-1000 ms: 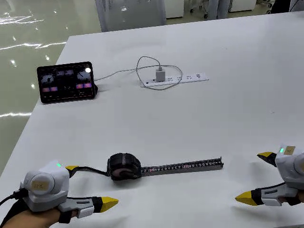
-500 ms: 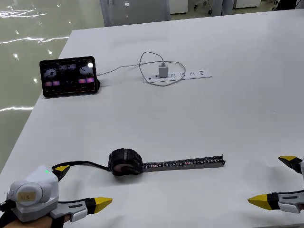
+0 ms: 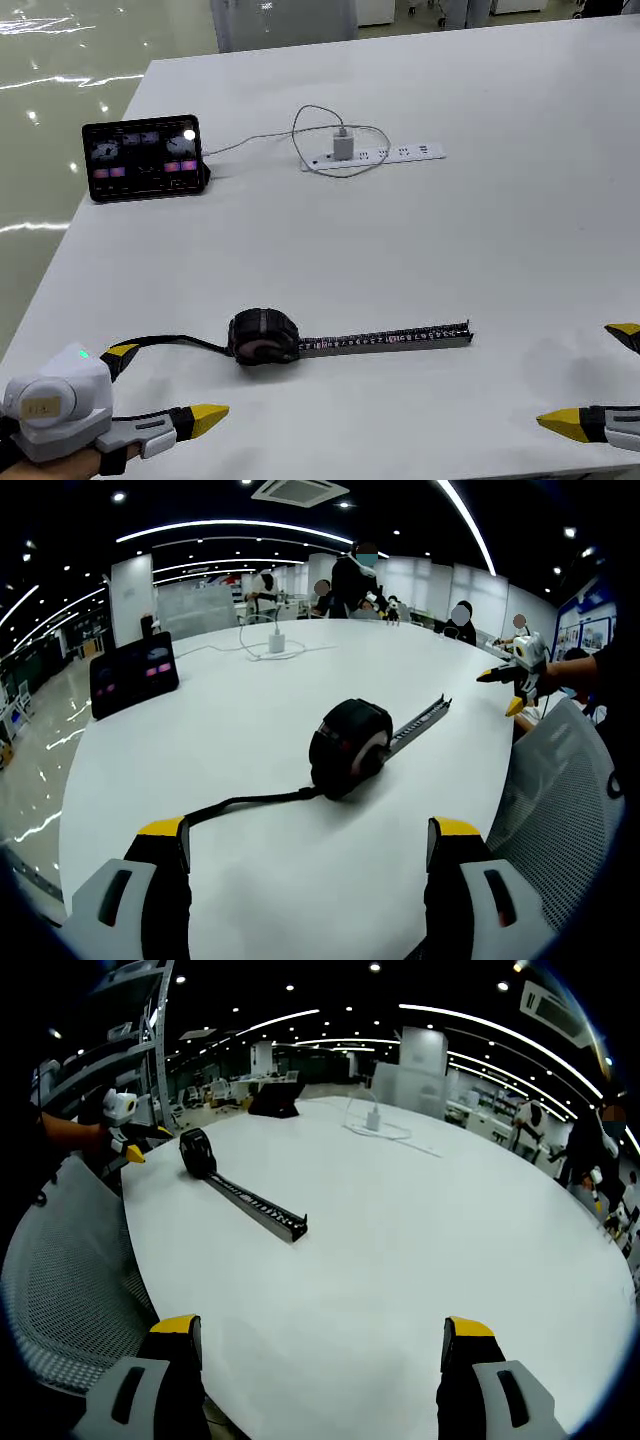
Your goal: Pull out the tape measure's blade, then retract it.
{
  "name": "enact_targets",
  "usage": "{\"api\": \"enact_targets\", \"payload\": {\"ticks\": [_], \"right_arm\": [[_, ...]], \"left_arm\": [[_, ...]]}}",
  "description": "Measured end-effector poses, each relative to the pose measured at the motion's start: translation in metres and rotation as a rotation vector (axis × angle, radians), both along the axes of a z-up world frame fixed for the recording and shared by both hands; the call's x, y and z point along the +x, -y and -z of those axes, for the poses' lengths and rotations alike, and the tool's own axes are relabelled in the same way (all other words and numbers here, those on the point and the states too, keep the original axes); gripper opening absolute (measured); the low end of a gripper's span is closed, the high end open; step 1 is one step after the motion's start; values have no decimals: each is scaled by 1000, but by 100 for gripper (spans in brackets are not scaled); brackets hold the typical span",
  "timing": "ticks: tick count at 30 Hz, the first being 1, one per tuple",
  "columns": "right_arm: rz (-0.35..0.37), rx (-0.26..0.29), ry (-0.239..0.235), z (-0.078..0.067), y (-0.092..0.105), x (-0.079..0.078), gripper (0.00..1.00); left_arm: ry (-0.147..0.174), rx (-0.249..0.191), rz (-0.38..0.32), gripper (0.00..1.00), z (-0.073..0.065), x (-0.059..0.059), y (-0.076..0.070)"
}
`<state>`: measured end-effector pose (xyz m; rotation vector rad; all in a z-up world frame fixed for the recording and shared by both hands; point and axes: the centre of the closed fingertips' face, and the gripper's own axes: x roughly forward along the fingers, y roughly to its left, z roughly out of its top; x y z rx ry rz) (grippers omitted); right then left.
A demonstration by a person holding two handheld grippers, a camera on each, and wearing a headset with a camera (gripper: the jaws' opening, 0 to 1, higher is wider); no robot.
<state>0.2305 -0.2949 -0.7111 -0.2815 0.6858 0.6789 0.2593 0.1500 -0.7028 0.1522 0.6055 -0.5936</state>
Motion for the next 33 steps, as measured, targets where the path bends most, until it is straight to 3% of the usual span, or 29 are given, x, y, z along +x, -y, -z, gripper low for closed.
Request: {"api": "enact_targets", "payload": {"ticks": [8,12,21,24,25,28,33], "right_arm": [[5,2,-2,-2,2,-1,99],[4,-5,-20,2,3,-3,99],[-8,-19,-28,2,6,-3,99],[-15,-25,-31,2,6,-2,99],[-22,-30,-36,2,6,-2,99],[-39,-43,-43,2,5,-1,99],[-93,-69,-54,3,2,1,99]], "left_arm": [[3,21,11,96,-3,-1,2],[-3,52,9,95,-1,0,0],[-9,43,8,95,-2,6,3],[-8,66,5,84,-1,8,4],[-8,65,7,83,-1,8,7],[-19,35,19,93,-2,7,18],[-25,21,51,97,-5,6,37]]}}
